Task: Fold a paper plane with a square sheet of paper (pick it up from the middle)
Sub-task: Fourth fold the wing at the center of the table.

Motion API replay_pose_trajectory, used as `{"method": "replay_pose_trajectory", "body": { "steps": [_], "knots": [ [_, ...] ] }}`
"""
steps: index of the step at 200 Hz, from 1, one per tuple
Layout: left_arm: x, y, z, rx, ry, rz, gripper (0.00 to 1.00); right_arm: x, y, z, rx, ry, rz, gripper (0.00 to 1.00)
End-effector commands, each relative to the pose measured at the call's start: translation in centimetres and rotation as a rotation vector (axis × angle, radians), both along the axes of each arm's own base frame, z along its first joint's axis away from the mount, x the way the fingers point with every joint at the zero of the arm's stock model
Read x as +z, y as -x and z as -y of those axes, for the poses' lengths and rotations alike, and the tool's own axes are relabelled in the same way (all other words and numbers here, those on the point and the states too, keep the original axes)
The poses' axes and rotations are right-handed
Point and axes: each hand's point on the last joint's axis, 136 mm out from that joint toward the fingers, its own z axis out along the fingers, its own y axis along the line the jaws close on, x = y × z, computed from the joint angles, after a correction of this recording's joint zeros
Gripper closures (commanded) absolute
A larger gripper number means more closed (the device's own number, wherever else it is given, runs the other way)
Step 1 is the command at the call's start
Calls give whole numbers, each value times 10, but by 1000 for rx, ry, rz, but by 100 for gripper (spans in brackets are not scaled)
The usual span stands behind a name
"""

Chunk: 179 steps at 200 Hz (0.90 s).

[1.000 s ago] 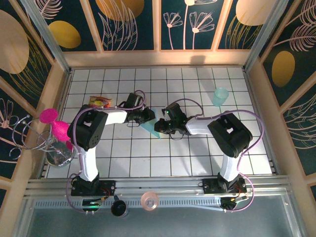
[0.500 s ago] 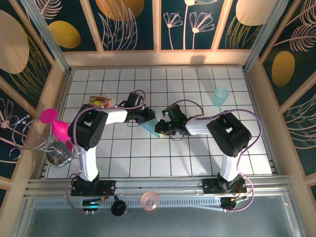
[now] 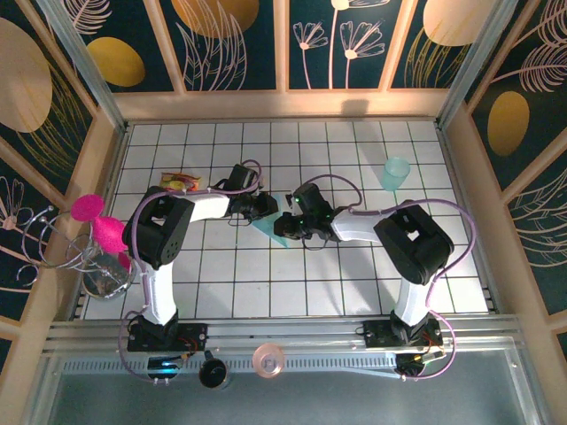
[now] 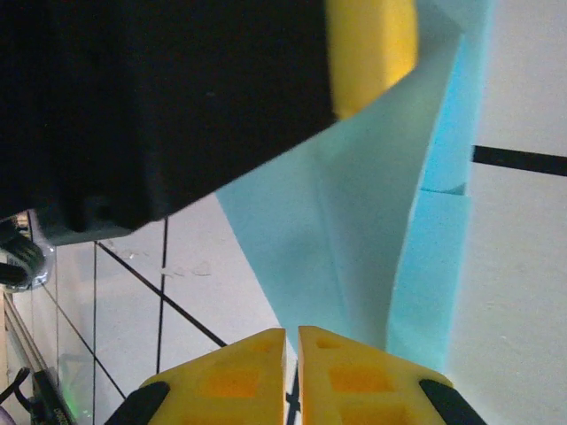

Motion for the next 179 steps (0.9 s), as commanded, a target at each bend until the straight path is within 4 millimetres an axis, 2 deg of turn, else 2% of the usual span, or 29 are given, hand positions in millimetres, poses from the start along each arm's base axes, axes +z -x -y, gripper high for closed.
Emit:
{"method": "replay_pose_trajectory", "body": {
  "steps": [1,74,179],
  "knots": [
    [-38,12,-24,30,-133,-80,81,0,0,-3,12,16,9,88],
    [-40,12,-27,40,-154,-91,81,-27,5,8,-9,84,-45,90],
    [-54,13,-41,73,-238,-122,82,-49,21,23,3,169,-110,90]
  ]
}}
